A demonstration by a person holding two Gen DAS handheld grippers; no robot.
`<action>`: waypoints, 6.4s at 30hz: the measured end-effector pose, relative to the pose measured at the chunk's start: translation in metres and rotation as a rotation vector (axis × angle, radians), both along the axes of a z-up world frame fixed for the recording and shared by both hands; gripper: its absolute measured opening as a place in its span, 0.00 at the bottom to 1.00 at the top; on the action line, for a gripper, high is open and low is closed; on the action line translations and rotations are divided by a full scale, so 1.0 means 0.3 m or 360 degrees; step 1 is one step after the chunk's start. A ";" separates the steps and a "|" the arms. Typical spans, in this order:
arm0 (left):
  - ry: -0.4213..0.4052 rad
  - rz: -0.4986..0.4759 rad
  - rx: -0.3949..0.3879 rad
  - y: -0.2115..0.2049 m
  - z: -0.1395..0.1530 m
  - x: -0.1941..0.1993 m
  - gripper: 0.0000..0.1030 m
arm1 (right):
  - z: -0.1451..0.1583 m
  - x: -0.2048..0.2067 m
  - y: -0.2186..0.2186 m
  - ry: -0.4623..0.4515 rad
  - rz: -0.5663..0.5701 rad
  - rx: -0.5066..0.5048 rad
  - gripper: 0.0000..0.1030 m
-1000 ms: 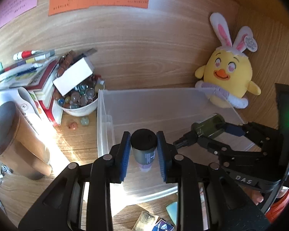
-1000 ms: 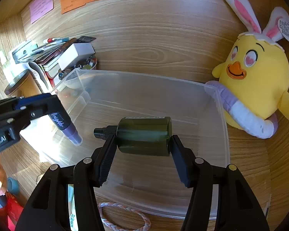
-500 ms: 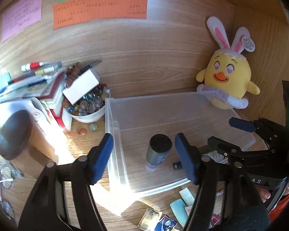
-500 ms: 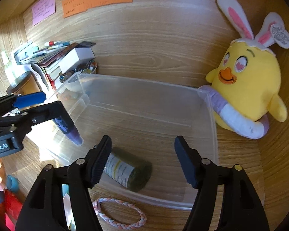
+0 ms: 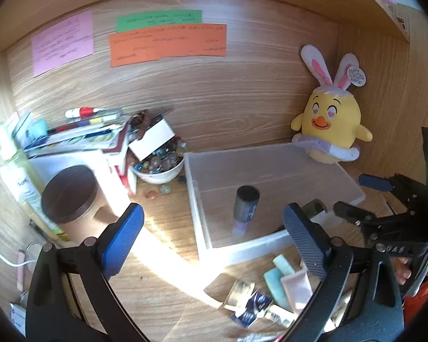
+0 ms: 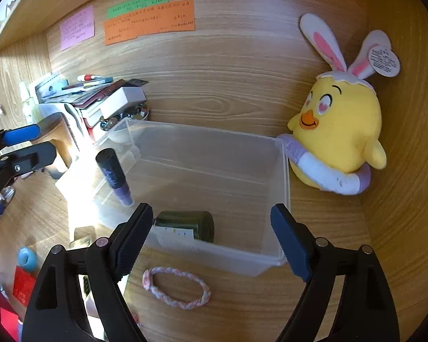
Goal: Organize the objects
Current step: 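Place the purple-capped tube into the clear box and open the left gripper, then grasp the blue tape roll with the left gripper while the right gripper reaches the pink bracelet, then lower the blue tape into the box while the right gripper grasps the pink bracelet, then drop the pink bracelet into the box with the right gripper while the left gripper grasps the small glass bottle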
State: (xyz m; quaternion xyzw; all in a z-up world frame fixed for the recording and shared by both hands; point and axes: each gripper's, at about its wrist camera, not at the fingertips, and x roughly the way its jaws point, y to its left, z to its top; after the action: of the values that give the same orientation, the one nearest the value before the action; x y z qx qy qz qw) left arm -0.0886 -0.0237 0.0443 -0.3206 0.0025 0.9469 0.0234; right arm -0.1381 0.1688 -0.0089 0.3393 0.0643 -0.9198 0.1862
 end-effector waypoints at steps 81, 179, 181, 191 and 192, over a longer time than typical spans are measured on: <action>-0.0110 -0.0056 0.0129 -0.004 -0.162 0.180 0.37 | -0.192 0.085 -0.009 -0.0188 0.0087 0.0076 0.06; -0.0321 -0.0076 0.0069 -0.039 -0.262 0.030 0.89 | -0.110 -0.212 -0.156 -0.0117 0.0123 0.0190 0.13; -0.0353 -0.0087 0.0062 -0.035 -0.286 0.035 0.89 | -0.109 -0.213 -0.153 -0.0129 0.0127 0.0182 0.13; -0.0439 -0.0192 0.0086 -0.016 -0.329 0.043 0.81 | -0.075 -0.180 -0.123 -0.0147 0.0140 0.0141 0.34; -0.0448 -0.0212 0.0076 -0.009 -0.329 0.042 0.79 | -0.069 -0.172 -0.119 -0.0141 0.0141 0.0137 0.36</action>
State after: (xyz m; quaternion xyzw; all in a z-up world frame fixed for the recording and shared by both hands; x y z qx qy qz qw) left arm -0.0760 -0.0265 -0.0544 -0.4488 -0.0021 0.8887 0.0938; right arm -0.1896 0.1331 -0.0296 0.3843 0.1103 -0.8911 0.2146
